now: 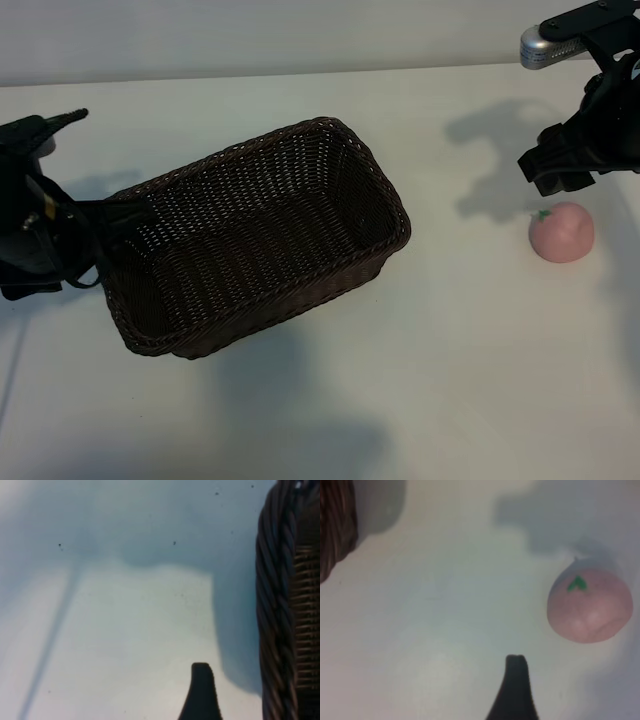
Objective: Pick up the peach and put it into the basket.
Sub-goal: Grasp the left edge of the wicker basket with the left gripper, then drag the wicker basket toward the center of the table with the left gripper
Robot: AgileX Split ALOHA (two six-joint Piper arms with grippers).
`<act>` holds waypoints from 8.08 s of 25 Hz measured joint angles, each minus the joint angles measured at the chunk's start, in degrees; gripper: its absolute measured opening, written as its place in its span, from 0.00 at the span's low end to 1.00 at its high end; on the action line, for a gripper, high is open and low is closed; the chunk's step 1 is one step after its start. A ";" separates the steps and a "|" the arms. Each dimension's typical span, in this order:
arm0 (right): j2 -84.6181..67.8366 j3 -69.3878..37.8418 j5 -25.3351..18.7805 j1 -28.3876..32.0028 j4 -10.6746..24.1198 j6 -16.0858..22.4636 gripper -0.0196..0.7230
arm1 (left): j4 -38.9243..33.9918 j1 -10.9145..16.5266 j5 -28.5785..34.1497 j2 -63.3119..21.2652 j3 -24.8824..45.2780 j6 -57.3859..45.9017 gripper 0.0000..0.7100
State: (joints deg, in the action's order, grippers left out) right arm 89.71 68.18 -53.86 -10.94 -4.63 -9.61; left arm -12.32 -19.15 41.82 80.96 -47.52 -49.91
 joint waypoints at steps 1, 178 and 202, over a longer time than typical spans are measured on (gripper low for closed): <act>0.00 0.00 0.00 0.00 0.00 0.00 0.82 | 0.48 0.61 -0.52 0.00 0.00 0.56 0.81; 0.00 0.00 -1.26 0.00 -0.96 0.00 0.82 | 44.88 5.32 -0.49 36.30 -33.16 54.36 0.37; 0.00 0.00 -1.94 0.00 -0.96 0.00 0.82 | 45.74 5.32 -0.79 36.39 -33.33 55.32 0.86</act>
State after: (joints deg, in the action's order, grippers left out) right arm 89.71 68.18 -55.80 -10.94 -5.59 -9.61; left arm 33.42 -13.84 41.03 117.34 -80.85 5.41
